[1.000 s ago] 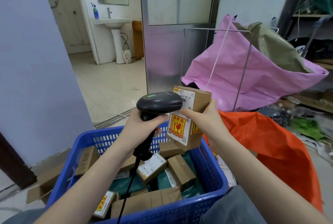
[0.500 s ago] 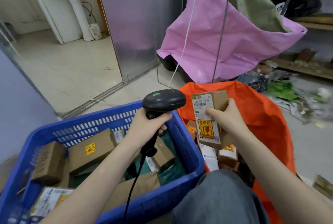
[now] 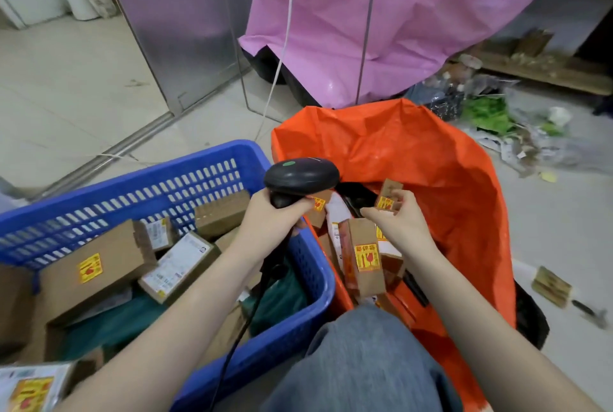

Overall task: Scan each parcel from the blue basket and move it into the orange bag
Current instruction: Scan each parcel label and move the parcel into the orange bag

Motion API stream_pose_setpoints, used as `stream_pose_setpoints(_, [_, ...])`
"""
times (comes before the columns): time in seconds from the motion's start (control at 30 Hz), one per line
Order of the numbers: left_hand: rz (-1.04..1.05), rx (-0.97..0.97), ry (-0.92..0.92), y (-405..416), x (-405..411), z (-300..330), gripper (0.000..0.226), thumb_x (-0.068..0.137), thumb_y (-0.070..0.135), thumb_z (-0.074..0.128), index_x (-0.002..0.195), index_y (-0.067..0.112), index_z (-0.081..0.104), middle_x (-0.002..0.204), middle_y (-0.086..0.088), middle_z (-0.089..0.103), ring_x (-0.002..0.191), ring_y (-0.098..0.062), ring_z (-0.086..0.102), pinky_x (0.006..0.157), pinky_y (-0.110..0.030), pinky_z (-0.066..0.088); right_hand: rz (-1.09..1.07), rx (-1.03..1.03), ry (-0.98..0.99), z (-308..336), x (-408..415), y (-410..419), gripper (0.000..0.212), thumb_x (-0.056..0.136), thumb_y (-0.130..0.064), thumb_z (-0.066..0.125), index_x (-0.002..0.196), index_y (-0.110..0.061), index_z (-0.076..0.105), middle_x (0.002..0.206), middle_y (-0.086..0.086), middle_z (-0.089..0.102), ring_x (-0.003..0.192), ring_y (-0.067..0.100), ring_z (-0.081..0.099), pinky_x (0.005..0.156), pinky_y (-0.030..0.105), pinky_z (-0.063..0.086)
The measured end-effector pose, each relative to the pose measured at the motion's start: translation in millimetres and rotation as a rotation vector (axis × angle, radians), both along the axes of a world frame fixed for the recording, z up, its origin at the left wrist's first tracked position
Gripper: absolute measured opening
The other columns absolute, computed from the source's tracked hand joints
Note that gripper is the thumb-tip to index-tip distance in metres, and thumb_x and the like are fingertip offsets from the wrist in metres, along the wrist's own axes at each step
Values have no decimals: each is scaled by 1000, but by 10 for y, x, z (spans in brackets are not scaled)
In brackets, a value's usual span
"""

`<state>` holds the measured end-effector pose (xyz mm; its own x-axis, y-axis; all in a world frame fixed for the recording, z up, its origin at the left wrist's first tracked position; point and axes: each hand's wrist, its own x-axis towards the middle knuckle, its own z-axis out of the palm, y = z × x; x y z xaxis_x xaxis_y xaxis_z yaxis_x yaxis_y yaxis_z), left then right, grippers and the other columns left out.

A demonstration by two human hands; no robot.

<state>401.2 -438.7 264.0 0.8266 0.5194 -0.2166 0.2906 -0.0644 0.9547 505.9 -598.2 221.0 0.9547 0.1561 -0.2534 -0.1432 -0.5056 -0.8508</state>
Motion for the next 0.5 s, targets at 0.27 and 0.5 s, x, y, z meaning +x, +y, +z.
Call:
stream_pose_setpoints(0.27, [111, 6, -16, 283, -288, 83, 10, 83, 14, 70, 89, 7, 67, 58, -4, 61, 53, -10, 60, 56, -24, 50, 85, 50, -64, 328, -107, 230, 68, 82, -22, 71, 140, -14, 37, 141, 9, 43, 125, 24, 46, 98, 38, 43])
stream_pose_setpoints(0.5, [266, 28, -77, 749, -851, 285, 5, 83, 9, 69, 81, 8, 64, 48, 3, 58, 43, -5, 54, 48, -19, 47, 245, 101, -175, 724, -462, 840, 62, 78, -12, 71, 133, -13, 43, 132, 10, 47, 116, 23, 50, 96, 36, 44])
